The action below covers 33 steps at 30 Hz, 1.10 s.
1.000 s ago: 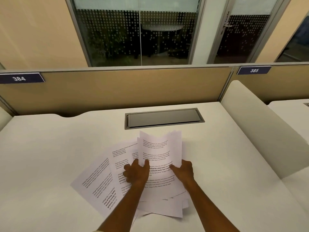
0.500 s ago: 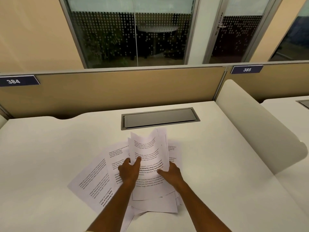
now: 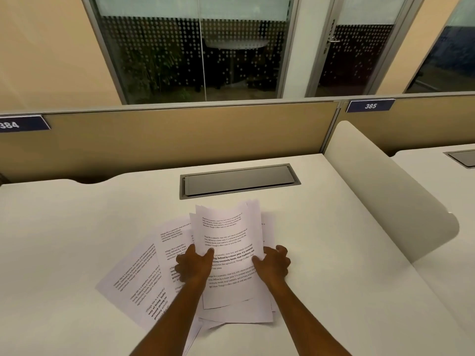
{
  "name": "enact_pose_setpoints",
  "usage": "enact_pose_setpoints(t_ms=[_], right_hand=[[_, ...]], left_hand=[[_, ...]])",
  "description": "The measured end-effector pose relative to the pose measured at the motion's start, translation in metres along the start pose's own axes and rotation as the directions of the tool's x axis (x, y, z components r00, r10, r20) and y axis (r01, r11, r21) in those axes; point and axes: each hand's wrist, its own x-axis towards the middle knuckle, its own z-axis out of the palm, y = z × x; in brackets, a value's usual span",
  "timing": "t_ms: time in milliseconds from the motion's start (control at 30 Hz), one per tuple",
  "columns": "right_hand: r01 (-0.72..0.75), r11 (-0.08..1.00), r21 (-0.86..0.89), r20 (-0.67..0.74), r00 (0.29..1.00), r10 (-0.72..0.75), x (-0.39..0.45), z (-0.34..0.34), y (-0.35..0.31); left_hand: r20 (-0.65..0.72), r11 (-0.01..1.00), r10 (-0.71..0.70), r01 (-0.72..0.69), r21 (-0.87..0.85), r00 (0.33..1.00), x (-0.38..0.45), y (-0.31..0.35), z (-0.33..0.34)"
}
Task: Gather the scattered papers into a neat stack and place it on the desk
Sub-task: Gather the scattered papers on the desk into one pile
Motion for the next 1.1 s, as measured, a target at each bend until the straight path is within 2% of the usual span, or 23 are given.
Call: enact_pose_setpoints(t_ms=[233, 400, 567, 667, 867, 967, 1100], right_hand=[[0.017, 0.982, 0.187, 0.022, 1.000, -0.022, 0.003, -0.002, -0.005], [0.041, 0.970, 0.239, 0.023, 0.999, -0.047, 0.003, -0.001, -0.007], [0.046, 0.915, 0.401, 0.041, 0.997, -0.068, 0.005, 0.000, -0.004], [0.078, 0.868, 0.491, 0.094, 0.985, -0.142, 0.002, -0.004, -0.003], [-0.009, 0.773, 0.635, 0.277, 0.936, -0.216, 0.001, -0.002, -0.011], [-0.024, 0.751, 0.660, 0.291, 0.930, -0.226, 0.002, -0.006, -0.016], [0.024, 0.815, 0.579, 0.239, 0.951, -0.197, 0.010, -0.007, -0.016]], left_hand=[[0.011, 0.998, 0.059, -0.059, 0.001, 0.998, 0.004, -0.005, 0.002], [0.017, 0.991, 0.117, -0.118, 0.061, 0.993, 0.015, -0.017, 0.011], [0.024, 0.986, 0.164, -0.164, 0.013, 0.986, 0.013, -0.019, 0.008], [0.049, 0.976, 0.193, -0.187, -0.107, 0.980, 0.000, -0.010, 0.001], [0.072, 0.971, 0.193, -0.181, -0.155, 0.978, -0.002, -0.008, -0.004], [0.042, 0.972, 0.171, -0.162, -0.171, 0.984, -0.002, -0.011, -0.007], [0.036, 0.963, 0.129, -0.117, -0.244, 0.991, -0.006, -0.011, -0.012]])
